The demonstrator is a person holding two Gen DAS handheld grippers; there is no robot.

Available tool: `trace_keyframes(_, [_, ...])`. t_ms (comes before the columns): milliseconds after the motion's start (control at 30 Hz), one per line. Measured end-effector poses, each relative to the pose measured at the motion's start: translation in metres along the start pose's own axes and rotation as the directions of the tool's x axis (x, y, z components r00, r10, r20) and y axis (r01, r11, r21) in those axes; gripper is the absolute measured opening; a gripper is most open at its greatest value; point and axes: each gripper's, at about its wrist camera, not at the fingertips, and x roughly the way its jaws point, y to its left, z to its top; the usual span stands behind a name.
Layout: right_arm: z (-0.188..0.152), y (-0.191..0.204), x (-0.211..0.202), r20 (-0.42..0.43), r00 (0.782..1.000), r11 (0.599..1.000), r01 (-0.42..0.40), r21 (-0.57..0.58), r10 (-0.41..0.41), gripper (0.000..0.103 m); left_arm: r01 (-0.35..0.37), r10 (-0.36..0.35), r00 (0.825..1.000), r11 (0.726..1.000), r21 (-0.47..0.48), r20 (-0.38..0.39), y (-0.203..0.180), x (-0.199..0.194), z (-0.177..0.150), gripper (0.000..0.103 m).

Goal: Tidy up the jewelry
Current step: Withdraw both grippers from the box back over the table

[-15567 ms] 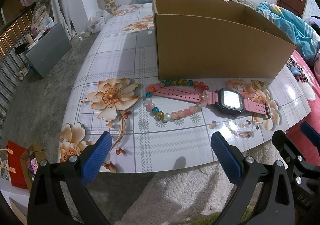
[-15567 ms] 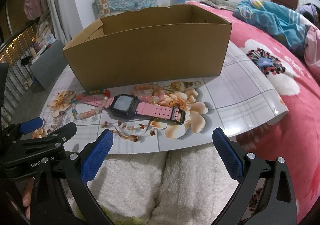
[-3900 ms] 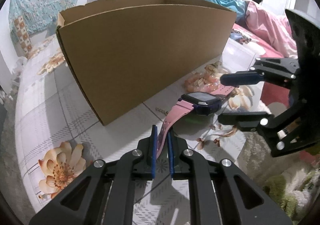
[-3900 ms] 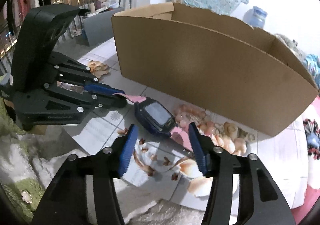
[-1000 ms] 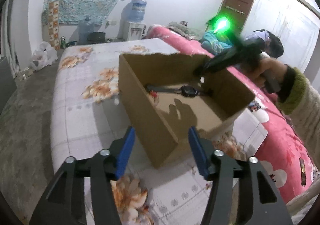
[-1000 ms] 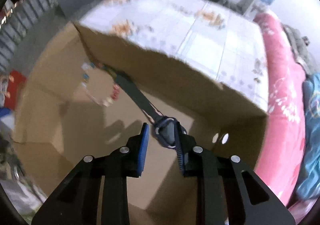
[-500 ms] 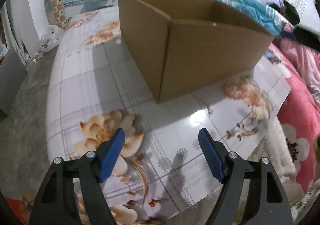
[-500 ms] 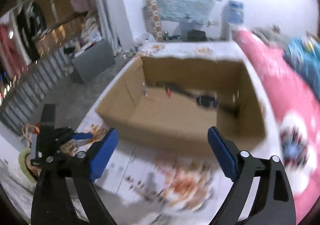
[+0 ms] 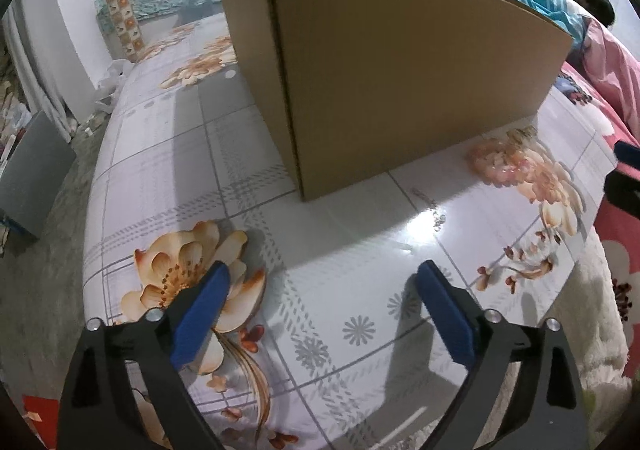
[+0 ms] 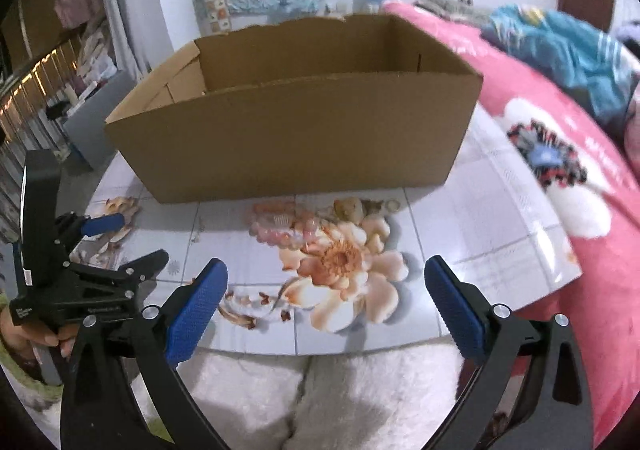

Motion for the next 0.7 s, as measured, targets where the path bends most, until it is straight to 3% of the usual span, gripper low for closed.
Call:
trace_keyframes(133, [-0.002,0.008,-0.003,0.043,0.997,0.996,0.073,-0.043,-0.071,0.095,-0.002,0.002,1.000,1.000,-0.007,0.011,0.002,0.000,-0.003,0.097])
trace_keyframes(300, [-0.003,0.011,-0.015,0.131,0.988,0.993,0.095,-0.069,-0.085,0.095,-0.001,0.001,1.000,1.000,-0.014,0.026,0.003,0.001,-0.006,0.099])
trace_keyframes(433, [-0.003,0.012,-0.036,0.272,0.950,0.980,0.182,-0.079,-0.154,0.095,0.004,-0.004,1.000,1.000,-0.010,0.021,0.003,0.000,-0.008,0.099])
trace_keyframes(700, [-0.004,0.007,-0.061,0.400,0.902,0.978,0.199,-0.060,-0.159,0.095,0.010,-0.010,1.000,1.000,-0.005,0.007,0.005,0.001,-0.004,0.099])
